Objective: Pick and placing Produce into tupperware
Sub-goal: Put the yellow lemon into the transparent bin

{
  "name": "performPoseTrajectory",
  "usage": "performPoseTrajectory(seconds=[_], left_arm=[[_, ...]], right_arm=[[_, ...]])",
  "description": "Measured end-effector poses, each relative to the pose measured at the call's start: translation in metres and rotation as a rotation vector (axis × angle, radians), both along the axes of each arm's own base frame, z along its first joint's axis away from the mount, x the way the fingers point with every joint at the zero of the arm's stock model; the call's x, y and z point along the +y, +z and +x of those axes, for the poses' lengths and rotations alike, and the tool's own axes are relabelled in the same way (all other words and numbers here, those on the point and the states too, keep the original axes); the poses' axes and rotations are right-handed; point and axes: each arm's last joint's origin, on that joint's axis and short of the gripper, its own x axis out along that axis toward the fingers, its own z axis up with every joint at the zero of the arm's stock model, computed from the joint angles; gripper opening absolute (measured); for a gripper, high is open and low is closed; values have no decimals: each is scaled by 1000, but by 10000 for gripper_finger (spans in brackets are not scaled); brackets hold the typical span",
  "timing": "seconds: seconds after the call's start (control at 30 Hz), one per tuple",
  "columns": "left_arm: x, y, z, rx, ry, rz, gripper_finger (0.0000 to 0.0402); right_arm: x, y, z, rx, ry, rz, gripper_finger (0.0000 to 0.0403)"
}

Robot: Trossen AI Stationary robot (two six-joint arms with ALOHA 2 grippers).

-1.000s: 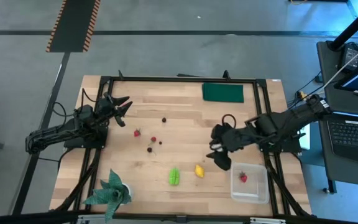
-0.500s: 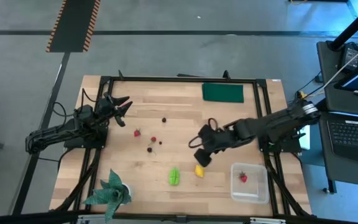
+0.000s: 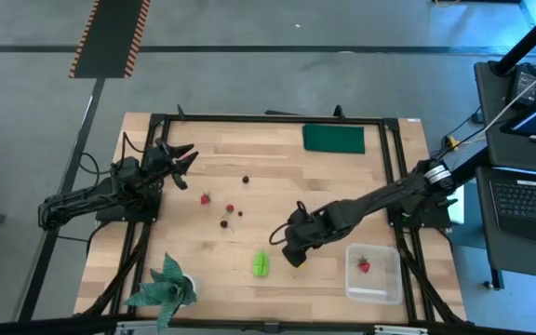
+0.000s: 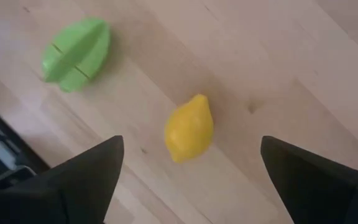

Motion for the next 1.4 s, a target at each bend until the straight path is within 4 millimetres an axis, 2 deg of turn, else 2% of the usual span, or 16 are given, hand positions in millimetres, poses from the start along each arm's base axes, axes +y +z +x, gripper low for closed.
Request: performPoseTrajectory(seconds=[0.27,0.67,1.4], left_arm=[[0,0,0,0,0,0,140],[0,0,0,1,0,0,140],[0,-1,0,11,0,-1,140]], right_arm=[[11,-13,-3,52,27,-55,379],[24,-40,7,56,55,-59,379],[31,-78,19,112,62,-45,379]])
